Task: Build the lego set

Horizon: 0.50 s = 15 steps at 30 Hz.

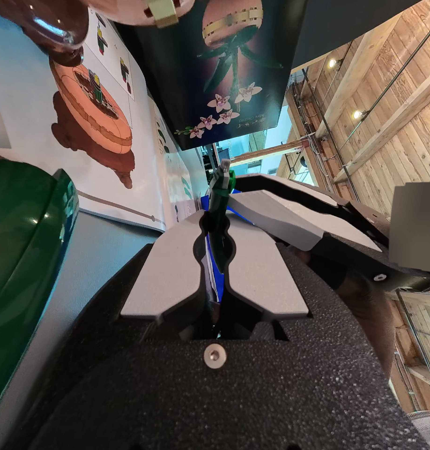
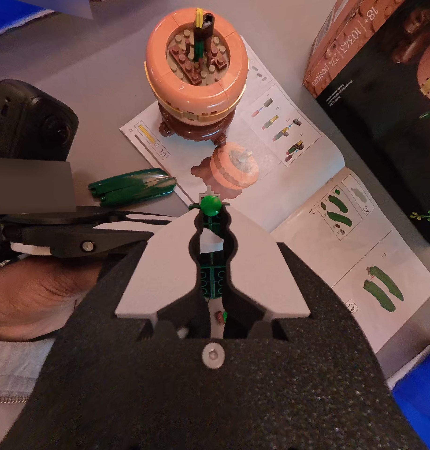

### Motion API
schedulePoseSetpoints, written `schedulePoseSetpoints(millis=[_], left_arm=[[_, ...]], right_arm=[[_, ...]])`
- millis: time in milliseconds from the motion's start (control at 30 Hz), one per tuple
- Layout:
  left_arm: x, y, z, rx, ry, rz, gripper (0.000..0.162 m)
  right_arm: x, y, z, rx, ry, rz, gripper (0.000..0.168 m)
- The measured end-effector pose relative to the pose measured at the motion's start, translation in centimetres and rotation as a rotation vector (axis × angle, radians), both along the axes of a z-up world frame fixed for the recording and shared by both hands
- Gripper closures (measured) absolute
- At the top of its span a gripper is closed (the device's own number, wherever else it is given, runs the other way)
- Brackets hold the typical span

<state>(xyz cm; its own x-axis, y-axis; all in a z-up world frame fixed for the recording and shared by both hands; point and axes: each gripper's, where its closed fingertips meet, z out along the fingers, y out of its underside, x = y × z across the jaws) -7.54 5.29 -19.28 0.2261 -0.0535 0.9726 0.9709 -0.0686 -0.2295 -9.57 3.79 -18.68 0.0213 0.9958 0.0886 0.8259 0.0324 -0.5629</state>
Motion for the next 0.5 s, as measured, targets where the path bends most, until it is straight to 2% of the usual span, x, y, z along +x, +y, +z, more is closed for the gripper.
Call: schedulePoseSetpoints(millis=[500], left_arm=[[0.30, 0.13, -0.18, 0.000, -0.049, -0.023, 0.154]], right_arm=[[0.02, -0.01, -0.19, -0.004, -0.011, 0.004, 0.151]])
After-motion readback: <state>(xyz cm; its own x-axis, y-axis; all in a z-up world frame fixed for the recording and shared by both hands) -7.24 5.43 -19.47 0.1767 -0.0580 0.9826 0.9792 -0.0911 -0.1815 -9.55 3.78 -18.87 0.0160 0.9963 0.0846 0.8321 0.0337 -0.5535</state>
